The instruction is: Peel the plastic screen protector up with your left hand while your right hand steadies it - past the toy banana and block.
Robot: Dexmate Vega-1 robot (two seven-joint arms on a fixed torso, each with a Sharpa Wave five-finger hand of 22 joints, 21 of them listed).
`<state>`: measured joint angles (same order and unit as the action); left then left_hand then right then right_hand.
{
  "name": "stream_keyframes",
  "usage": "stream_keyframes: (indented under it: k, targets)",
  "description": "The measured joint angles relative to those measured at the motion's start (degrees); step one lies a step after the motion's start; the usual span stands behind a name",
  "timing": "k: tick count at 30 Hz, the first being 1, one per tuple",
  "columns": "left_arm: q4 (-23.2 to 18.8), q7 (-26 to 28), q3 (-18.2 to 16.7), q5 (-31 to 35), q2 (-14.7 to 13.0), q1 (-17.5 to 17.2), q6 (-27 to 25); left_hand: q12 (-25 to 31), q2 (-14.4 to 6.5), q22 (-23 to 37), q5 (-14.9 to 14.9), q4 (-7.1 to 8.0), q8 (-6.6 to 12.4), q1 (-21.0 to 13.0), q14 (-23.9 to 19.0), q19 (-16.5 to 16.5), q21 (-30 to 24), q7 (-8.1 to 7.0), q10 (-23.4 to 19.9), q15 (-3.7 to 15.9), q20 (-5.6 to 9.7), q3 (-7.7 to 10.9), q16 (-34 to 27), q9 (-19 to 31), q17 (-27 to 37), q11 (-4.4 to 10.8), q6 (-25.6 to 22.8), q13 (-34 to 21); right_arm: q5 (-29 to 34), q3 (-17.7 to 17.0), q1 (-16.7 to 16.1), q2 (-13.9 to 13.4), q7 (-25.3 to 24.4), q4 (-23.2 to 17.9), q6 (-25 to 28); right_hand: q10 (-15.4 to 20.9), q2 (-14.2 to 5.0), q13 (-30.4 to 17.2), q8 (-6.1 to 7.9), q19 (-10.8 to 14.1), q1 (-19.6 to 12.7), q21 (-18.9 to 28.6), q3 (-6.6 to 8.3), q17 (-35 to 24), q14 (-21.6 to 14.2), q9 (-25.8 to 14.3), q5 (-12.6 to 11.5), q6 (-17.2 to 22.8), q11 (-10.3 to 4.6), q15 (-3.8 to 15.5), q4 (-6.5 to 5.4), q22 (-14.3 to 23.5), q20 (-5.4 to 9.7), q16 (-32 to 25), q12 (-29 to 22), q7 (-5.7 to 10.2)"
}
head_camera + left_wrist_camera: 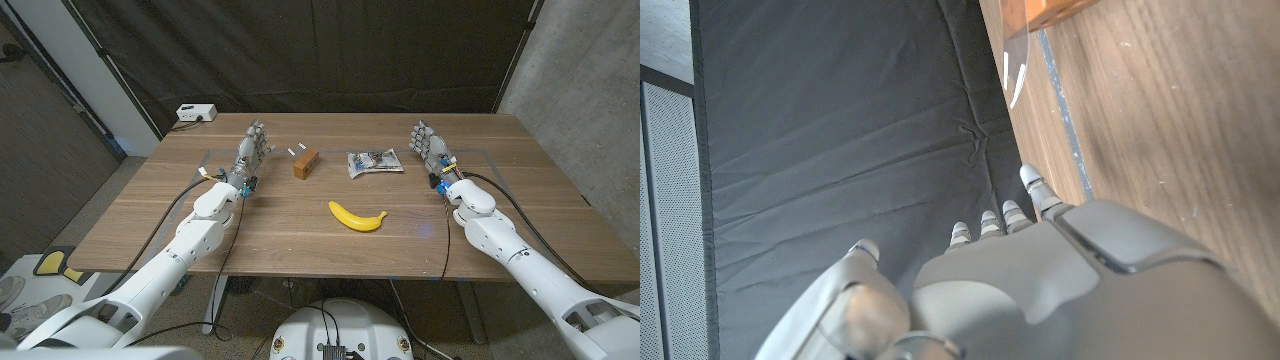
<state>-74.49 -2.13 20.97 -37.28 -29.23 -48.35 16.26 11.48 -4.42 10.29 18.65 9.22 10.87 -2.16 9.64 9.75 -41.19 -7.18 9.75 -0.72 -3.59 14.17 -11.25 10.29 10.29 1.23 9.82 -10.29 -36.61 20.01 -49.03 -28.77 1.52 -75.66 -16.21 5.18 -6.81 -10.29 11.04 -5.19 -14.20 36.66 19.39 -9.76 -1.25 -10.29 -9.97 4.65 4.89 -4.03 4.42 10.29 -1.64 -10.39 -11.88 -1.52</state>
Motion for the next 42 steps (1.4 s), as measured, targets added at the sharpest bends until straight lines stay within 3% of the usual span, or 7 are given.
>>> stream_keyframes:
  k: [17,31,37,42]
  targets:
    - [-0.35,-1.09,-1.1,0.58,0.38,-0.7,-0.78,0.44,0.0,0.0,0.0,0.0,0.0,0.0,0.0,0.0,-0.06,-0.2,0.08,0.0,0.0,0.0,0.0,0.0,-0.01,-0.53,0.21,0.01,2.83,-2.14,-0.68,1.55,1.56,-2.82,1.03,0.48,-0.31,0.0,0.0,0.01,-0.76,-0.01,0.48,0.01,-0.31,0.01,0.0,0.37,0.48,-0.3,0.48,-0.01,0.0,0.0,-0.22,0.39]
    - [0.32,-2.29,-1.63,0.72,0.74,-0.55,-0.85,0.88,0.01,0.0,0.22,-0.15,0.0,0.0,-0.01,0.22,0.22,-0.41,0.08,0.01,-0.22,-0.17,0.0,0.0,-0.02,-0.52,-0.01,0.01,4.24,-1.46,0.46,1.09,9.22,-5.97,4.25,2.3,-0.3,0.0,0.0,0.66,-1.21,-0.01,0.64,0.01,-1.93,0.02,0.01,1.0,0.84,-1.21,0.64,-0.01,-0.64,-0.44,-0.66,0.39]
    - [0.82,-2.76,-1.73,0.73,0.91,-0.31,-0.86,0.88,0.01,0.0,0.22,-0.15,0.0,0.0,-0.01,0.21,0.4,-0.41,0.08,0.01,-0.21,-0.17,0.0,0.0,-0.02,-0.52,-0.01,-0.19,3.27,-1.11,0.97,0.86,11.77,-7.61,6.06,5.66,-0.68,-0.17,0.23,4.58,-1.59,0.44,0.79,-0.53,-7.32,0.02,-0.21,3.14,0.96,-2.44,0.79,0.26,-2.46,-2.16,-1.4,0.49]
    - [1.26,-3.15,-1.9,0.73,1.05,-0.12,-0.85,0.88,0.01,0.0,0.22,-0.15,0.0,0.0,-0.01,0.21,0.4,-0.41,0.39,0.01,-0.21,-0.17,0.0,0.0,-0.02,-0.83,-0.01,-0.27,1.51,-1.26,0.91,0.81,12.87,-9.96,9.29,6.77,-1.62,-0.32,0.45,5.99,-1.92,0.82,1.41,-0.53,-9.35,-0.26,-0.44,4.24,1.42,-2.73,0.78,0.26,-2.67,-2.49,-1.77,0.62]
